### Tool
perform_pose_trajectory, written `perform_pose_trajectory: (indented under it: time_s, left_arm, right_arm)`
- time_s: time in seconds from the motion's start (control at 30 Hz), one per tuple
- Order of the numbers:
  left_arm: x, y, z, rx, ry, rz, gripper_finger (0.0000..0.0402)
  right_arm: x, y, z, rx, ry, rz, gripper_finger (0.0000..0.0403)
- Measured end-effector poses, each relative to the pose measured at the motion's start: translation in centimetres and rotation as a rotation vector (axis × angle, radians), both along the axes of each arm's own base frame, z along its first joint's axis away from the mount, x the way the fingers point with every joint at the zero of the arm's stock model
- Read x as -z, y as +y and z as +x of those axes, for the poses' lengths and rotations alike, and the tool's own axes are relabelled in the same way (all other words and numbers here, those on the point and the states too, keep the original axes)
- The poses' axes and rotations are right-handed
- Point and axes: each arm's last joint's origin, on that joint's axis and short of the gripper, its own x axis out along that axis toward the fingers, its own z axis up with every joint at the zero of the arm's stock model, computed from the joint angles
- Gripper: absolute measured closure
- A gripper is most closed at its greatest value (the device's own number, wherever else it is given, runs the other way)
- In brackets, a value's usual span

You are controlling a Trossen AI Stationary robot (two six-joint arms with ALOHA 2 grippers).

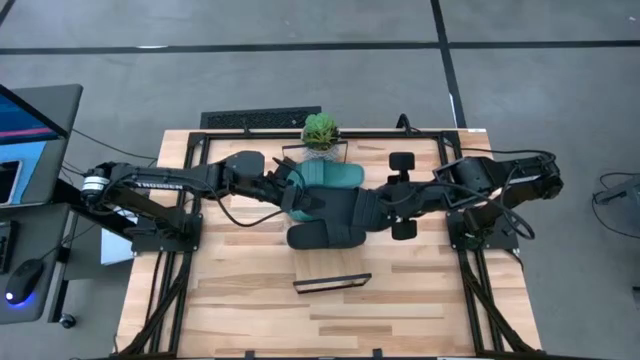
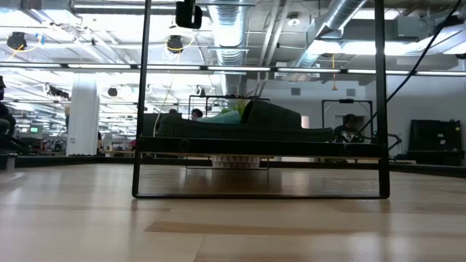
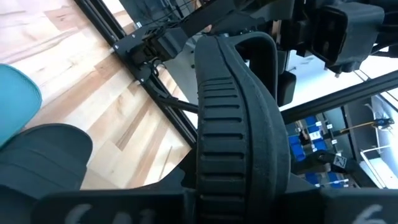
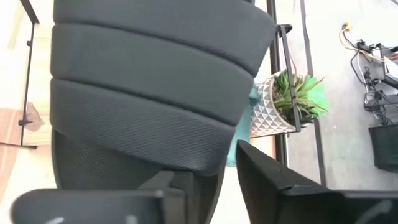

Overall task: Pick and place slides into the shelf
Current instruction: Put the black slides on the shelf

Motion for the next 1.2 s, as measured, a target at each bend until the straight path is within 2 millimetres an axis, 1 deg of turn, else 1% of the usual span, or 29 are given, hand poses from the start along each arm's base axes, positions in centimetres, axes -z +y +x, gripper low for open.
perform_pose_trajectory:
  time_s: [0.13,0.33,0.43,0.53,0.63,0.73,0.97,1.1,1.2]
  left_arm:
    - [0.0,0.0,0.0,0.003,0.004,-0.002,0.0360]
    - [0.0,0.0,0.0,0.006,0.007,-0.004,0.0360]
    - [0.0,0.0,0.0,0.002,0.006,-0.003,0.0360]
    - [-0.2,0.1,0.0,-0.013,-0.008,0.000,0.0360]
    - [-0.2,0.3,0.0,-0.021,-0.011,0.001,0.0360]
    - [-0.2,0.5,0.0,-0.018,-0.012,0.000,0.0360]
    - [-0.4,1.0,-0.1,-0.030,-0.025,0.002,0.0360]
    - [-0.7,1.6,-0.4,-0.056,-0.031,-0.013,0.0360]
    - [-0.7,1.9,-0.5,-0.063,-0.028,-0.031,0.0360]
  right_arm:
    - [0.0,0.0,0.0,0.018,-0.010,0.011,0.0261]
    - [0.1,-0.1,-0.1,0.055,-0.004,0.023,0.0143]
    - [0.3,-0.1,-0.4,0.069,0.032,0.023,0.0099]
    - [0.5,-0.2,-1.4,0.058,0.141,0.009,0.0070]
    - [0.0,-0.1,-2.2,0.042,0.180,0.005,0.0052]
    - [-0.7,0.2,-2.6,0.021,0.170,0.007,0.0043]
    - [-3.8,1.0,-3.9,-0.042,0.062,0.050,0.0041]
    - [-5.2,1.4,-4.6,-0.062,0.002,0.077,0.0041]
    - [-6.0,1.7,-5.6,-0.089,-0.039,0.090,0.0041]
